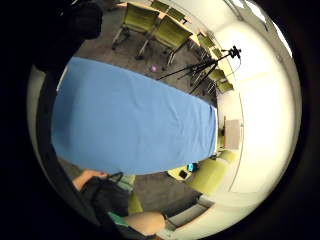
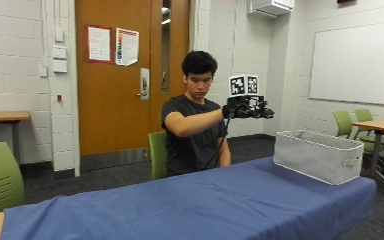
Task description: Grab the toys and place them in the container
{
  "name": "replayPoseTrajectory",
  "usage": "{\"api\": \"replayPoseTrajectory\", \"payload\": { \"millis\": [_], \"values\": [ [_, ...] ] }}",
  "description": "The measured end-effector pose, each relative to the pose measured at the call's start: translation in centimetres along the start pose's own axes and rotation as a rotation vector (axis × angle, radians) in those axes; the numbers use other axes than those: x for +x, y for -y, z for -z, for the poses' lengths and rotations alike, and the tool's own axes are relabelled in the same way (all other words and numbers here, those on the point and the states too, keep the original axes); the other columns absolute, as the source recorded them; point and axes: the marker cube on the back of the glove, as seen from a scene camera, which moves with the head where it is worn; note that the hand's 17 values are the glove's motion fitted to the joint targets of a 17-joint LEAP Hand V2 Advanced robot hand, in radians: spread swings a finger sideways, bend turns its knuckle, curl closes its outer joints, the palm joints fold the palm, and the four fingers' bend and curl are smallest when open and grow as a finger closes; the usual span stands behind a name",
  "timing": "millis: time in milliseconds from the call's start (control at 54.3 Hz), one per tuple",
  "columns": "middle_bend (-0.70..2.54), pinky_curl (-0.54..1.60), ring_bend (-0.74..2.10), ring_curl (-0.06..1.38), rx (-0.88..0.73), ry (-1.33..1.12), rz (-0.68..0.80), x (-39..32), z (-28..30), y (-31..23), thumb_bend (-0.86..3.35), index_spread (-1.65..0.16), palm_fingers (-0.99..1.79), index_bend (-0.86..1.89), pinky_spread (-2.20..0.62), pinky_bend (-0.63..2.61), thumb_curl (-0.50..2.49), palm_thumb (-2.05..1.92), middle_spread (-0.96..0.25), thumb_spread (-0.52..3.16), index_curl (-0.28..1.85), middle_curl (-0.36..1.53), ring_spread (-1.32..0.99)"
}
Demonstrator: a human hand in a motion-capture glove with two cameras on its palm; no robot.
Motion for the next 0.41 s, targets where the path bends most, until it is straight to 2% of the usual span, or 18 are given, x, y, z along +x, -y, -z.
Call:
{"api": "replayPoseTrajectory", "payload": {
  "millis": [166, 405],
  "values": [
    [0.30, 0.33, 0.43, 0.30, -0.007, -0.008, -0.054, 2.9, -1.5, -1.7, -0.11, -0.18, 0.00, 0.17, -0.09, 0.75, 0.18, -0.17, -0.08, 1.01, 0.45, 0.45, -0.24],
    [0.29, 0.33, 0.42, 0.30, -0.012, -0.014, -0.069, 3.4, -2.4, -2.9, -0.11, -0.18, 0.00, 0.17, -0.08, 0.72, 0.14, -0.16, -0.08, 1.01, 0.44, 0.45, -0.24]
  ]
}}
